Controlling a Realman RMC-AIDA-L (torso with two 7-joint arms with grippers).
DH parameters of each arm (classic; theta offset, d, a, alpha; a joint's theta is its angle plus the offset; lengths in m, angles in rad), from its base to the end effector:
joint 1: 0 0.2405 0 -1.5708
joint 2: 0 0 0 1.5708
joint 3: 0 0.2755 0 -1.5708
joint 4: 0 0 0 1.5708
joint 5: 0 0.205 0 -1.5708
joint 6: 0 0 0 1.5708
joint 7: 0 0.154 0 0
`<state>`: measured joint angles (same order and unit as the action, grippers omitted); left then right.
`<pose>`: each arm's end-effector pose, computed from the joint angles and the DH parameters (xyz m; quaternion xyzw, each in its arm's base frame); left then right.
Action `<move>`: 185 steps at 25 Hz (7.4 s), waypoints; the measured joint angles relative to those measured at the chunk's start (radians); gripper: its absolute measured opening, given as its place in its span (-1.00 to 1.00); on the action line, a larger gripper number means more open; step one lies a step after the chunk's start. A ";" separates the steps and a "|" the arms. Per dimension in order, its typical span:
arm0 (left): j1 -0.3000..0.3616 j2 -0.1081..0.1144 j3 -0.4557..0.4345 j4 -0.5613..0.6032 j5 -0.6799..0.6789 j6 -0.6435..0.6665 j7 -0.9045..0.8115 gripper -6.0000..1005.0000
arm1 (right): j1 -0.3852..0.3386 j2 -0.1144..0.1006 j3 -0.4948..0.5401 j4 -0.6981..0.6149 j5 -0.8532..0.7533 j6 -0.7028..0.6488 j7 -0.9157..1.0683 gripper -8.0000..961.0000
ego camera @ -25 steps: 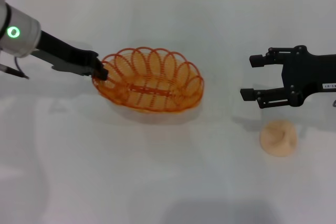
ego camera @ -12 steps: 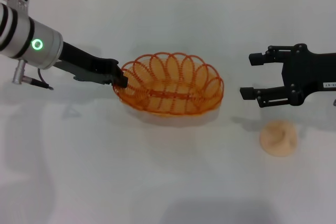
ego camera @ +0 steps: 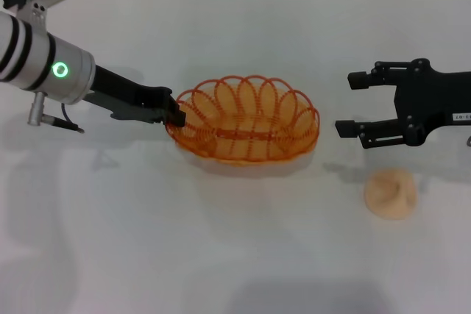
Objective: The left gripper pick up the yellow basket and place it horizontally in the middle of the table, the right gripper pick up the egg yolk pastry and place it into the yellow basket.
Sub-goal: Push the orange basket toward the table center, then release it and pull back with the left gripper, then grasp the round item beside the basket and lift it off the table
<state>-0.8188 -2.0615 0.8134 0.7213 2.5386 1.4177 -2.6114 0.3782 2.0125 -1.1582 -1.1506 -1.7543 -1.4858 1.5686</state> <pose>-0.2382 0.4018 -0.0301 -0.7953 -0.5962 0.0049 0.1097 0.2168 0.3363 0.0169 -0.9703 0.0807 0.1832 0.1360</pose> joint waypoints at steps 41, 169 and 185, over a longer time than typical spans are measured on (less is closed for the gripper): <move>-0.001 0.000 0.000 -0.079 0.002 -0.073 0.030 -0.80 | 0.001 0.002 -0.008 0.000 0.004 -0.005 -0.006 0.67; 0.241 0.104 0.030 0.222 -0.482 0.501 0.680 0.77 | 0.023 0.002 -0.167 -0.216 -0.582 -0.062 0.828 -0.30; 0.242 0.104 0.027 0.222 -0.485 0.497 0.687 0.77 | 0.028 0.001 -0.167 -0.246 -0.496 -0.029 0.751 -0.59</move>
<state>-0.5765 -1.9573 0.8405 0.9434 2.0534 1.9149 -1.9240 0.4063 2.0140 -1.3253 -1.3969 -2.2500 -1.5144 2.3199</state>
